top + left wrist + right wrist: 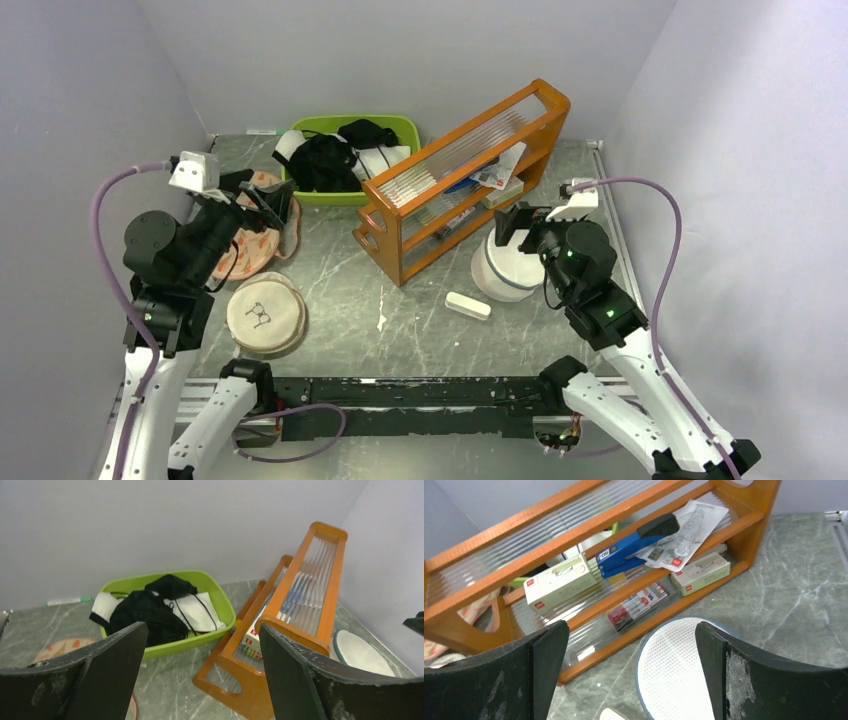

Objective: Unzip the laundry bag and remove the bra

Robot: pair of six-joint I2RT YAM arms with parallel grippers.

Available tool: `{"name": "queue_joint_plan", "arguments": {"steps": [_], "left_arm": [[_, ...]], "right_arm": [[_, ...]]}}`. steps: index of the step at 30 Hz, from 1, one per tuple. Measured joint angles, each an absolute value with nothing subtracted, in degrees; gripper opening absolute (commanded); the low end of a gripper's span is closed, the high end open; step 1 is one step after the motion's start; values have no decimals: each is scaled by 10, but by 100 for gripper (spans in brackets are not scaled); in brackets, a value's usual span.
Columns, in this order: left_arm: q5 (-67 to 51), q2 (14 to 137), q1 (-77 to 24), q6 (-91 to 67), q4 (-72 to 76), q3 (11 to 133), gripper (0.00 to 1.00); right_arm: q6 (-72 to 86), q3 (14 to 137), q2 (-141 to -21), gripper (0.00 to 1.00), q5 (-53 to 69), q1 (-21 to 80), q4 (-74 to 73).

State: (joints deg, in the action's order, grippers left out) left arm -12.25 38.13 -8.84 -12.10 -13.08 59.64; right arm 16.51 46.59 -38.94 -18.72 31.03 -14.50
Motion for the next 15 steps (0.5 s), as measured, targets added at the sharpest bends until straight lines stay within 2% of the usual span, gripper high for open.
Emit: {"name": "queue_joint_plan", "arguments": {"steps": [15], "left_arm": [[-54,497,-88,-156,-249,601,94]], "right_arm": [[184,548,-431,100,-134,255,-184]]}}
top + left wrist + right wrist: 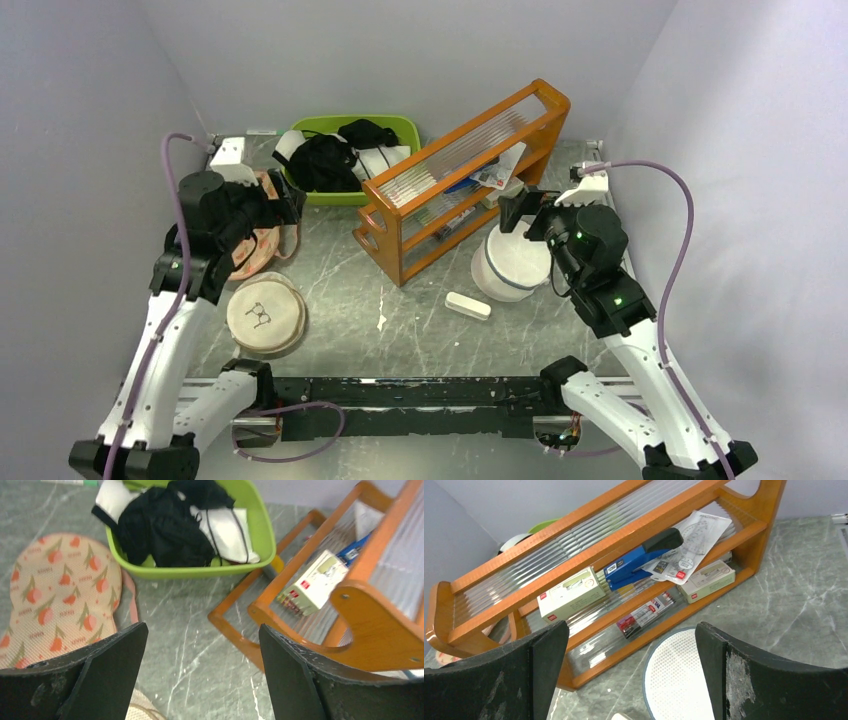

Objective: Unzip the laundry bag and remove the bra

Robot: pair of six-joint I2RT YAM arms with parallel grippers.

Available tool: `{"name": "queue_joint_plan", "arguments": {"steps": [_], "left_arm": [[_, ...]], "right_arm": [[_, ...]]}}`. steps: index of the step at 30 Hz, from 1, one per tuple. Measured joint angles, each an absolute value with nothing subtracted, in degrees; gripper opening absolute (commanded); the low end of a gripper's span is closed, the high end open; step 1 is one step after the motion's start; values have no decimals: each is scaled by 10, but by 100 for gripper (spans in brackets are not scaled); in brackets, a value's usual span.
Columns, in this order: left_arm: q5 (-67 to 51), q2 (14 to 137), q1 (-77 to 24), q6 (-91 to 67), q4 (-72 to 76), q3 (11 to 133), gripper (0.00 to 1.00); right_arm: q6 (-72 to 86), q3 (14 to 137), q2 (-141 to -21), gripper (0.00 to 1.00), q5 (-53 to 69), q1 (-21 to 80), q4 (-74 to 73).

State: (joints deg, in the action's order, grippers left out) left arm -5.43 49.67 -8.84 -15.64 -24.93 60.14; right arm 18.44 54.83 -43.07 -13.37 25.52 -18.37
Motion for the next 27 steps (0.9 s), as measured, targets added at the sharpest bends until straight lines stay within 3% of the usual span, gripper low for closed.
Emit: {"name": "queue_joint_plan", "arguments": {"steps": [14,24,25,27], "left_arm": [[7,693,-43,-226,-291,547,93],[112,876,-30,-225,-319,588,94],[125,893,-29,-223,-322,595,100],[145,913,-29,-213,-328,600,93]], "right_arm": [[201,547,-448,100,-46,247,-209],[205,518,-432,100,25,244,-209],[205,512,-428,100,30,244,-209],[206,504,-423,100,36,244,-209]]}}
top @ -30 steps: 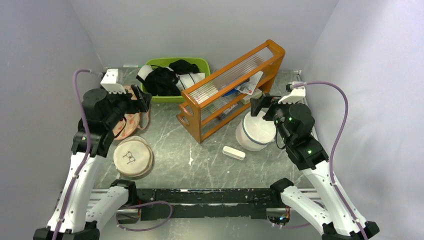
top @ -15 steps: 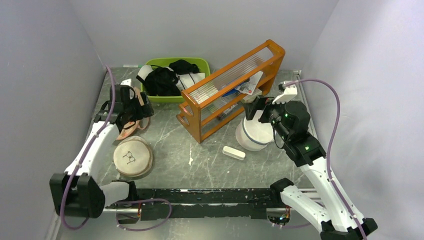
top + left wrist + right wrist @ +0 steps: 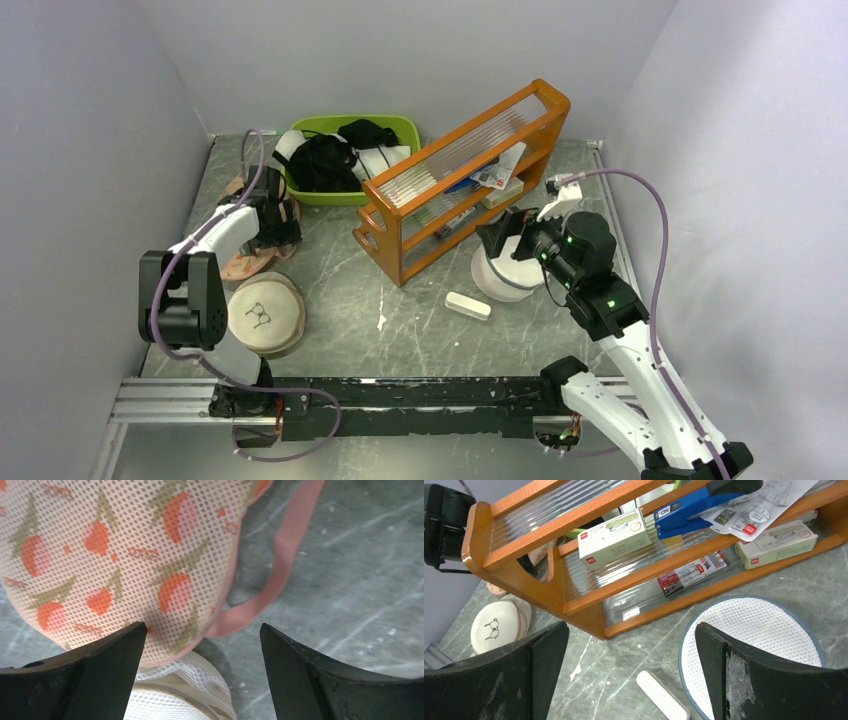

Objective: Unzip the laundry bag and remove the bra

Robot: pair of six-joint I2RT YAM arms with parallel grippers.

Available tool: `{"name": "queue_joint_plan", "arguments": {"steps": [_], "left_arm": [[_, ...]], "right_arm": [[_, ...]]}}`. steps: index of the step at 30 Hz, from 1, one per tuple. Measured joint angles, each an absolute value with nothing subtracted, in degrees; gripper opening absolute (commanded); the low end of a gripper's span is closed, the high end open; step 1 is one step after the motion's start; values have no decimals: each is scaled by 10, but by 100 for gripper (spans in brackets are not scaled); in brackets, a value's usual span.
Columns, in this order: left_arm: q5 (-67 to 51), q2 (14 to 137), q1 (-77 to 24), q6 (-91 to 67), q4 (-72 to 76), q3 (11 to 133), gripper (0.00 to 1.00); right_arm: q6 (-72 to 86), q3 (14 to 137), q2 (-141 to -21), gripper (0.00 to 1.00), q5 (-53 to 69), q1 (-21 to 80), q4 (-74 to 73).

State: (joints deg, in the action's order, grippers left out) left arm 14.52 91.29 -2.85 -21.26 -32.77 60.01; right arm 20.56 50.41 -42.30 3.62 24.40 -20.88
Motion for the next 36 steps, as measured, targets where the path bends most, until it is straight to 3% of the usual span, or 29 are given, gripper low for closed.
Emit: {"name": "queue_joint_plan", "arguments": {"steps": [4,7,13,17,20,23,36], "left_arm": [[181,938,-28,-197,-336,615,89],[204,954,-28,-190,-339,624,81],[237,971,-28,-184,-349,626,48],[238,941,-28,-183,-349,626,20],[224,885,-27,-180,-346,626,11],[203,820,-27,-182,-346,632,7],[9,627,-27,-307,-379,670,7]], "right_arm": [[206,497,-420,100,48,244,-207],[206,492,-421,100,57,244,-202],[212,477,-432,100,75,244,-189],[219,474,-438,100,86,244,-186],[221,474,-437,100,91,244,-185],[221,475,-438,100,94,244,-186],[221,463,-458,100,171,243,-168]]}}
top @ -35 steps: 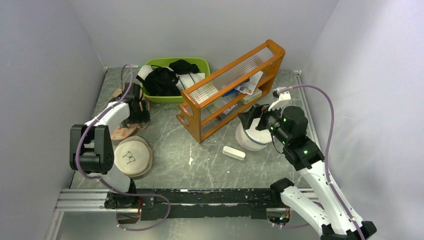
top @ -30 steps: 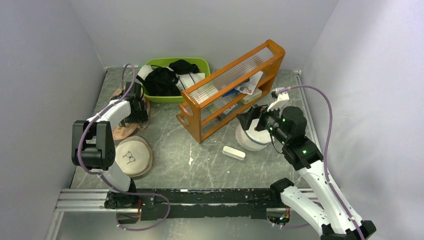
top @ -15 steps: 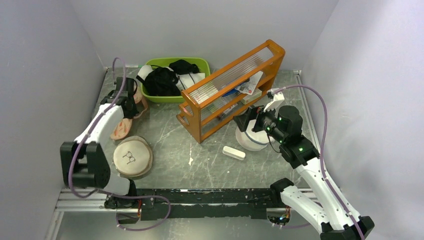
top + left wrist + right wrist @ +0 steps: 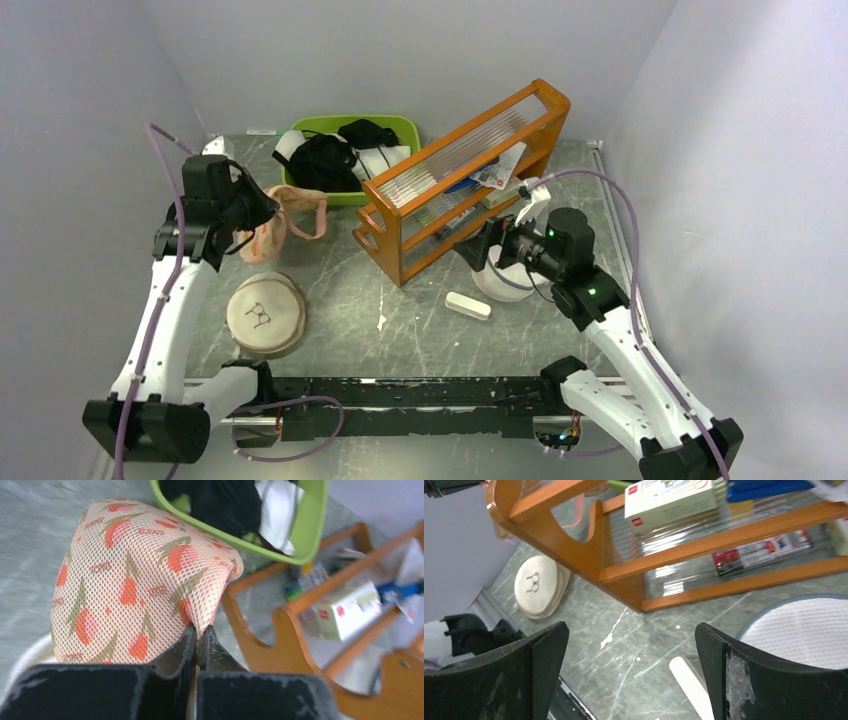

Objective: Unzip the laundry bag and remove the bra

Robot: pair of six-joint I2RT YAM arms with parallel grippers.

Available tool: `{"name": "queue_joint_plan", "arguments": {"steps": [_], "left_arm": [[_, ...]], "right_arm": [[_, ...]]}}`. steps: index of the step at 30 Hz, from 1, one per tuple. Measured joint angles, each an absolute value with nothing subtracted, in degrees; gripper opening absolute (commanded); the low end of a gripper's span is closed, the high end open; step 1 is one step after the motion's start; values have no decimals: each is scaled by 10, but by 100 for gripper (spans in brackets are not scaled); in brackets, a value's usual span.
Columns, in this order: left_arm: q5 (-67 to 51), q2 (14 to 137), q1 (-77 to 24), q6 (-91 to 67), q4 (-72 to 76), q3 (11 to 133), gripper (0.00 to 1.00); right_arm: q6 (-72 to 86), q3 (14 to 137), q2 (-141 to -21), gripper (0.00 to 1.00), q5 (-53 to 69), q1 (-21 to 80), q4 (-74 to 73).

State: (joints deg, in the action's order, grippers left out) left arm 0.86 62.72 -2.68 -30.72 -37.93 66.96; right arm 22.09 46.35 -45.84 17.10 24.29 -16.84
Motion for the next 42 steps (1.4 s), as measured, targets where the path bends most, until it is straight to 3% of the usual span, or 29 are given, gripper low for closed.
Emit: {"name": "queue_joint_plan", "arguments": {"steps": [7,16,34,42], "left_arm": [[-107,597,-27,-377,-390,604,7],[-131,575,-27,-388,-428,556,7],[-95,558,-86,-471,-467,569,7],[-54,558,-136,-509,-476,574,7]], "right_arm": [[229,430,-505,100,263,249,-134],[262,396,-548,100,280,326,-74],[319,409,-733,100,174,560,62],[334,490,-847,100,72,664,112]]}}
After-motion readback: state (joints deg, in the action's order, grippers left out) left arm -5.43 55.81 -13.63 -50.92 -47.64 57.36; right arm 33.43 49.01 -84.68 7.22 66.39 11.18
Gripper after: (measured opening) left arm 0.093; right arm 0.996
